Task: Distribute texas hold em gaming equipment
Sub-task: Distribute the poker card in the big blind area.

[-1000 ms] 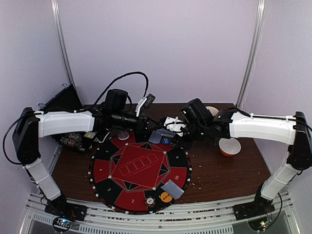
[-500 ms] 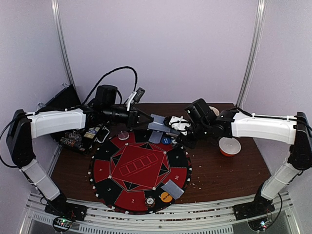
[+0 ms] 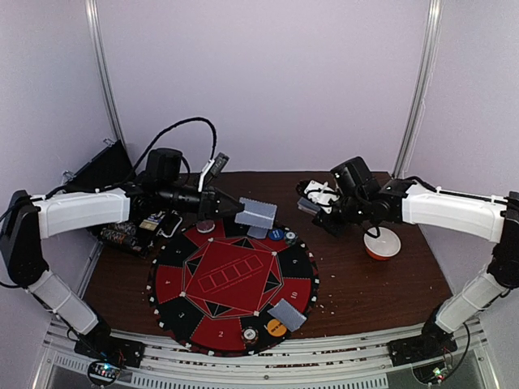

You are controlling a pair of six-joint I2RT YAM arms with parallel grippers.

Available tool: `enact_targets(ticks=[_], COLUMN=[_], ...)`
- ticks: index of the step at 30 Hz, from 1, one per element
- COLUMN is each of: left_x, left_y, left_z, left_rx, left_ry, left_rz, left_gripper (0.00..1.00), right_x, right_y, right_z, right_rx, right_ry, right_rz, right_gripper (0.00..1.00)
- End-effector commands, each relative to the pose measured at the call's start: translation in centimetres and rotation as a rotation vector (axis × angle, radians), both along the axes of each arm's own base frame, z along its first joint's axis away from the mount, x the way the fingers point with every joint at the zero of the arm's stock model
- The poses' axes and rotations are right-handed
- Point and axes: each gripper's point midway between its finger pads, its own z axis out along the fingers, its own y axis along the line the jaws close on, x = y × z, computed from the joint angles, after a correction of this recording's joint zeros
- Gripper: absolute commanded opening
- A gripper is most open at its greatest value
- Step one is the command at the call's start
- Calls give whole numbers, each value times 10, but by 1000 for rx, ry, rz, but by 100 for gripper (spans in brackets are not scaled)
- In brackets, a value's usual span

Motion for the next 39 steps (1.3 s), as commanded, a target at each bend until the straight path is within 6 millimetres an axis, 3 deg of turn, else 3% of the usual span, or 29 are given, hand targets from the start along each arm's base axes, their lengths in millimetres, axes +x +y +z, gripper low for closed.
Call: enact_targets(ticks=[1, 8, 13, 16, 26, 34, 39], left_x=[-26, -91, -118, -120, -124, -127, -127], left_y=[-8, -62, -86, -91, -101, -98, -94], left_z=[-55, -109, -155, -169, -184, -188, -201], left_rx=[107, 184, 262, 287, 309, 316, 361], left_ry=[104, 201, 325, 355, 375, 393, 394], left_rz=[-54, -267, -354, -359, -375, -384, -382], left_gripper=[0, 0, 0, 0, 0, 0, 0], right_x=[6, 0, -3, -6, -13, -12, -12], right_y=[-21, -25, -25, -28, -33, -31, -31], right_z=[20, 23, 25, 26, 26, 24, 23], right_rx=[13, 32, 40, 38, 41, 38, 35], right_ry=[-53, -52, -44, -43, -41, -33, -30], right_rz=[-76, -79, -72, -71, -76, -72, -71], right_gripper=[28, 28, 28, 28, 29, 29, 29])
